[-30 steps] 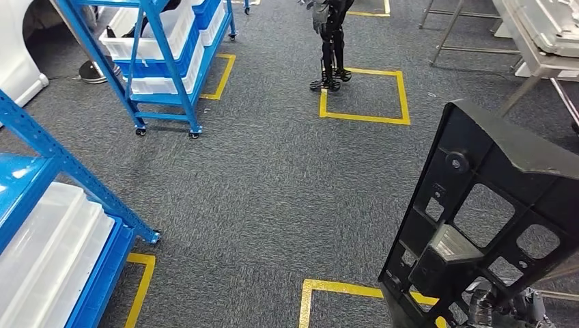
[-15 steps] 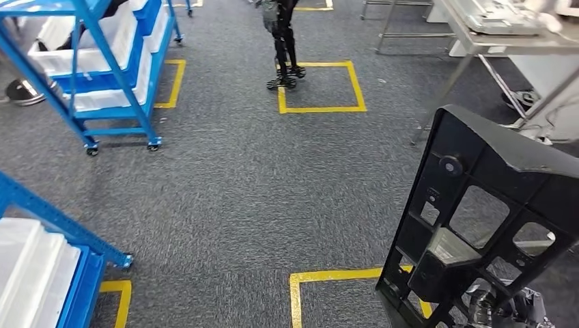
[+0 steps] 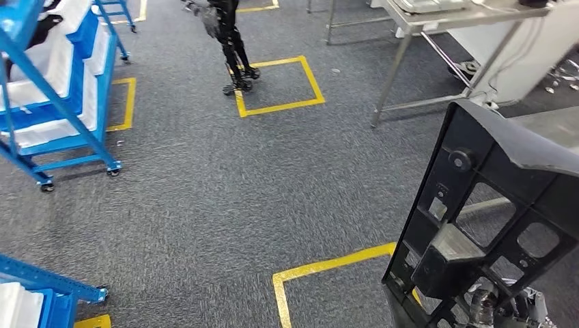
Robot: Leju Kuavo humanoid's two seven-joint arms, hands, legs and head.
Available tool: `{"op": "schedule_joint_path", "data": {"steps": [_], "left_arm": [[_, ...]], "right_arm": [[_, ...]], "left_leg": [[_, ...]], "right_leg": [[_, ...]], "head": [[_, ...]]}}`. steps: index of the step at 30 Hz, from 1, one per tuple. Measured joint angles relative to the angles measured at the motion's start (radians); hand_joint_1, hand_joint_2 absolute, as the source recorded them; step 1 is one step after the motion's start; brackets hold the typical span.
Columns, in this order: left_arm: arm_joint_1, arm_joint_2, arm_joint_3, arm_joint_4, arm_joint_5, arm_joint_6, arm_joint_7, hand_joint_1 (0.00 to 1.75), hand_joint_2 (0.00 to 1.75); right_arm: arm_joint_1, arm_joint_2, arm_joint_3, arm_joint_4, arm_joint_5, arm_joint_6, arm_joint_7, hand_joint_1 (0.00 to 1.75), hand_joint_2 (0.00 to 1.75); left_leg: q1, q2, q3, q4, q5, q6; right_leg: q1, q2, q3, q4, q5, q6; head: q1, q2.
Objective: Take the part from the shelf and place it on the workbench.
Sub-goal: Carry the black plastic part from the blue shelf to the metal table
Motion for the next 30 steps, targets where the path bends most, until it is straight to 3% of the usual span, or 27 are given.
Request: {"op": "schedule_joint_path", "data": {"steps": [1, 2, 4, 5, 7, 8, 9, 10, 12, 13, 15, 16, 17, 19, 20, 22, 23, 25, 27, 29, 30], "left_arm": [[0.002, 0.001, 0.0, 0.0, 0.0, 0.0, 0.0, 0.0, 0.0], [0.002, 0.002, 0.0, 0.0, 0.0, 0.0, 0.0, 0.0, 0.0], [0.002, 0.004, 0.001, 0.0, 0.001, 0.0, 0.0, 0.0, 0.0], [0.002, 0.005, 0.001, 0.0, 0.001, 0.0, 0.0, 0.0, 0.0], [0.002, 0.006, 0.001, 0.0, 0.001, -0.001, 0.0, 0.0, 0.0], [0.002, 0.006, 0.002, 0.0, 0.001, -0.001, 0.0, 0.0, 0.0], [0.003, 0.006, 0.002, 0.0, 0.001, -0.001, 0.001, 0.0, 0.0], [0.003, 0.006, 0.004, 0.0, 0.001, -0.001, 0.001, 0.0, 0.0], [0.002, 0.007, 0.008, -0.001, 0.002, -0.001, 0.001, 0.0, 0.0], [0.002, 0.008, 0.011, -0.001, 0.002, -0.002, 0.001, 0.0, 0.0], [0.004, 0.008, 0.016, -0.001, 0.002, -0.002, 0.002, 0.0, 0.0], [0.005, 0.008, 0.017, -0.001, 0.002, -0.002, 0.003, 0.0, 0.0], [0.004, 0.008, 0.018, -0.001, 0.002, -0.002, 0.003, 0.0, 0.0], [0.001, 0.007, 0.019, -0.001, 0.002, -0.002, 0.003, 0.0, 0.0], [-0.001, 0.006, 0.019, -0.001, 0.002, -0.002, 0.003, 0.0, 0.0], [-0.003, 0.003, 0.019, -0.001, 0.002, -0.002, 0.003, 0.0, 0.0], [-0.003, 0.002, 0.019, -0.001, 0.002, -0.002, 0.003, 0.0, 0.0], [-0.006, 0.0, 0.019, -0.001, 0.002, -0.003, 0.003, 0.0, 0.0], [-0.007, 0.0, 0.02, -0.001, 0.002, -0.004, 0.003, 0.0, 0.0], [-0.004, 0.001, 0.02, -0.001, 0.003, -0.004, 0.003, 0.0, 0.0], [-0.002, 0.001, 0.02, -0.001, 0.004, -0.005, 0.004, 0.0, 0.0]], "right_arm": [[0.001, 0.0, 0.0, 0.0, 0.0, 0.0, 0.0, 1.75, 1.75], [0.001, 0.0, 0.0, 0.0, 0.0, 0.0, 0.0, 1.75, 1.75], [0.001, 0.0, 0.002, 0.0, 0.0, -0.001, 0.0, 1.75, 1.75], [0.001, 0.0, 0.002, 0.0, 0.0, -0.002, 0.0, 1.75, 1.75], [0.001, 0.0, 0.004, 0.0, 0.001, -0.003, 0.001, 1.75, 1.75], [0.002, 0.0, 0.005, 0.0, 0.002, -0.004, 0.001, 1.75, 1.75], [0.003, 0.0, 0.006, 0.0, 0.002, -0.005, 0.001, 1.75, 1.75], [0.005, 0.0, 0.006, 0.0, 0.003, -0.007, 0.001, 1.75, 1.75], [0.003, 0.0, 0.007, 0.0, 0.004, -0.013, 0.003, 1.75, 1.75], [0.0, 0.0, 0.008, 0.0, 0.005, -0.017, 0.004, 1.75, 1.75], [-0.003, 0.0, 0.01, 0.0, 0.006, -0.021, 0.005, 1.75, 1.75], [-0.003, 0.0, 0.011, 0.0, 0.007, -0.021, 0.005, 1.75, 1.75], [-0.003, 0.0, 0.011, 0.0, 0.007, -0.021, 0.005, 1.75, 1.75], [-0.003, 0.0, 0.012, 0.0, 0.006, -0.021, 0.005, 1.75, 1.75], [-0.003, 0.0, 0.012, 0.0, 0.006, -0.021, 0.005, 1.75, 1.75], [-0.004, 0.0, 0.014, 0.0, 0.007, -0.021, 0.005, 1.75, 1.75], [-0.003, 0.0, 0.014, 0.0, 0.007, -0.021, 0.005, 1.75, 1.75], [0.002, 0.0, 0.015, 0.0, 0.007, -0.022, 0.005, 1.75, 1.75], [0.005, 0.0, 0.015, -0.001, 0.008, -0.023, 0.005, 1.75, 1.75], [0.004, 0.0, 0.017, -0.001, 0.009, -0.023, 0.006, 1.75, 1.75], [0.004, 0.0, 0.018, -0.001, 0.01, -0.023, 0.006, 1.75, 1.75]], "left_leg": [[0.001, -0.001, -0.015, 0.023, 0.004, -0.004], [0.003, -0.002, -0.012, 0.008, 0.028, -0.007], [0.01, -0.023, 0.032, -0.102, 0.104, -0.016], [0.014, -0.049, 0.054, -0.157, 0.126, -0.019], [0.016, -0.085, 0.07, -0.203, 0.13, -0.011], [0.015, -0.089, 0.069, -0.205, 0.127, -0.004], [0.015, -0.077, 0.068, -0.204, 0.129, 0.004], [0.015, -0.064, 0.068, -0.206, 0.132, 0.01], [0.016, -0.04, 0.068, -0.211, 0.136, 0.02], [0.014, -0.027, 0.069, -0.212, 0.136, 0.024], [0.01, 0.002, 0.069, -0.212, 0.134, 0.028], [0.008, 0.016, 0.069, -0.212, 0.132, 0.029], [0.007, 0.029, 0.071, -0.212, 0.13, 0.03], [0.005, 0.052, 0.08, -0.213, 0.124, 0.03], [0.003, 0.062, 0.085, -0.215, 0.121, 0.029], [0.001, 0.08, 0.092, -0.221, 0.117, 0.024], [0.001, 0.09, 0.096, -0.225, 0.116, 0.021], [0.0, 0.103, 0.11, -0.233, 0.114, 0.014], [0.0, 0.066, 0.104, -0.202, 0.09, 0.007], [0.002, 0.015, 0.054, -0.099, 0.039, 0.002], [0.004, 0.004, 0.021, -0.039, 0.016, -0.001]], "right_leg": [[-0.001, 0.015, 0.0, 0.003, -0.001, 0.001], [-0.004, 0.031, 0.0, 0.007, -0.003, 0.004], [-0.011, 0.06, -0.002, 0.025, -0.012, 0.015], [-0.012, 0.073, -0.008, 0.039, -0.018, 0.023], [-0.013, 0.096, -0.024, 0.058, -0.025, 0.037], [-0.013, 0.107, -0.032, 0.062, -0.023, 0.043], [-0.015, 0.119, -0.037, 0.062, -0.02, 0.048], [-0.016, 0.114, -0.041, 0.065, -0.02, 0.052], [-0.014, 0.066, -0.065, 0.111, -0.047, 0.059], [-0.014, 0.032, -0.089, 0.162, -0.074, 0.062], [-0.015, 0.003, -0.15, 0.282, -0.125, 0.067], [-0.015, 0.0, -0.168, 0.315, -0.131, 0.066], [-0.014, -0.001, -0.167, 0.312, -0.116, 0.063], [-0.006, -0.016, -0.113, 0.206, -0.05, 0.048], [0.003, -0.039, -0.079, 0.142, -0.026, 0.037], [0.019, -0.075, -0.041, 0.065, -0.011, 0.018], [0.024, -0.078, -0.038, 0.057, -0.014, 0.013], [0.022, -0.056, -0.03, 0.037, -0.006, 0.008], [0.012, -0.035, -0.012, 0.009, 0.005, 0.004], [0.006, -0.013, -0.004, -0.001, 0.009, 0.0], [0.006, -0.001, -0.004, 0.0, 0.008, -0.002]], "head": [[0.0, 0.0], [0.0, 0.0], [0.0, 0.0], [0.0, 0.0], [0.0, 0.0], [0.001, 0.0], [0.001, 0.0], [0.001, 0.0], [0.002, 0.0], [0.002, 0.0], [0.003, 0.0], [0.003, 0.0], [0.003, 0.0], [0.003, 0.0], [0.003, 0.0], [0.003, 0.0], [0.003, 0.0], [0.003, 0.0], [0.002, 0.0], [0.002, 0.0], [0.002, 0.0]]}}
